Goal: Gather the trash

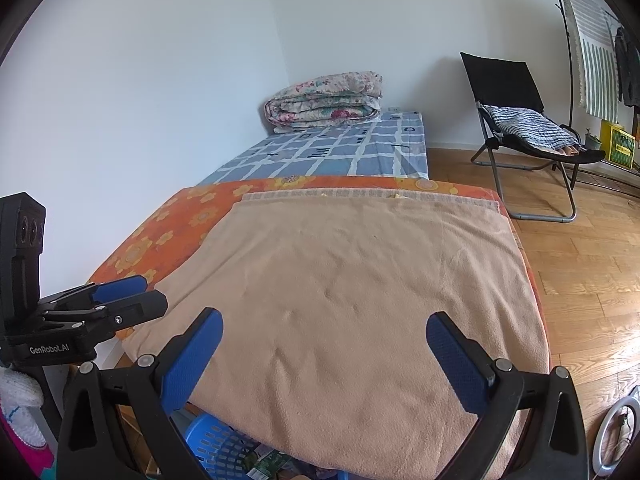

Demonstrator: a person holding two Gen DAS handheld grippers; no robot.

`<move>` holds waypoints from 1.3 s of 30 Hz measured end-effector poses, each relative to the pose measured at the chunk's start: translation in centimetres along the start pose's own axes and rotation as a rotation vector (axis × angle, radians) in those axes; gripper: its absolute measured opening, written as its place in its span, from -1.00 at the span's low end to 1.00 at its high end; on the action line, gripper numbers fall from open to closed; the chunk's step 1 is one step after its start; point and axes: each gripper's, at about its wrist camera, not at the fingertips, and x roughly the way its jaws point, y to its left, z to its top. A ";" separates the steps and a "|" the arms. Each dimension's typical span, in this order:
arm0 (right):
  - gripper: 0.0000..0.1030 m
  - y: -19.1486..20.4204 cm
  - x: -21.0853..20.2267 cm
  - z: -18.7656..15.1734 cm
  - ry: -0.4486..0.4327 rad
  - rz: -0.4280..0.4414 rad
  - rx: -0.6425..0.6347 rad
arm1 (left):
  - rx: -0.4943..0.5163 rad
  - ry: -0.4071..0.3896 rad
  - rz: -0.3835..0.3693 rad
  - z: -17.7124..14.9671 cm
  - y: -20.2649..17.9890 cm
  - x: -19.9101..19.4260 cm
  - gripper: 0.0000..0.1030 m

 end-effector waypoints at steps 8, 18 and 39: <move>0.99 -0.2 0.0 -0.2 0.003 -0.002 0.004 | -0.002 0.000 -0.002 0.0 0.0 0.0 0.59; 0.99 -0.6 0.2 -0.5 0.013 -0.004 0.006 | -0.005 -0.001 0.003 -0.2 0.2 0.0 0.59; 0.99 -0.8 0.4 -0.5 0.028 -0.007 0.008 | 0.008 -0.023 0.083 0.1 -0.3 -0.8 0.60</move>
